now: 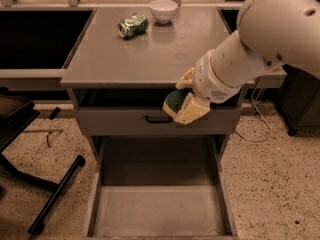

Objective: Place sponge into middle drawer

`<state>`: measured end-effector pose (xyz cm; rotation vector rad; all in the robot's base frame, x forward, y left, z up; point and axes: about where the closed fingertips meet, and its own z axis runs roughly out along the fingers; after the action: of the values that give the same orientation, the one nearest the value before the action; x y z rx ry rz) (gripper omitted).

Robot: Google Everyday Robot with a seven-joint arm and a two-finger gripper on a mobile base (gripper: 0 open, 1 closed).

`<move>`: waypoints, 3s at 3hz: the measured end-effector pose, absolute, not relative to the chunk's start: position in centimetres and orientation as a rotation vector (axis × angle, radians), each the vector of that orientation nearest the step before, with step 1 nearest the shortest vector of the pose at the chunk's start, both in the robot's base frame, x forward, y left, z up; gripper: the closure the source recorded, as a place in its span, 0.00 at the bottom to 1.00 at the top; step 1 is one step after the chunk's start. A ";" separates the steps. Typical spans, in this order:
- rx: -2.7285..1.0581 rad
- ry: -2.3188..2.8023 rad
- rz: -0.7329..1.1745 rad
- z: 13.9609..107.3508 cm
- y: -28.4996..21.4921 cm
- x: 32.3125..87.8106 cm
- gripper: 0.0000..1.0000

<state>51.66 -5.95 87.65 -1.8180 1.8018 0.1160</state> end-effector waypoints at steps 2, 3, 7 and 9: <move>-1.585 1.876 0.297 76.8 -5.5 48.6 1.00; -1.455 1.874 0.314 72.4 -3.6 48.9 1.00; -1.253 1.970 0.409 60.4 -1.6 48.3 1.00; -1.102 2.021 0.421 52.2 0.7 51.5 1.00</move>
Offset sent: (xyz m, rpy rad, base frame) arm -0.0280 0.0062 -0.1795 0.3801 0.0020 -0.2897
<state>51.50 0.69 52.20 -1.1017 2.0211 0.4208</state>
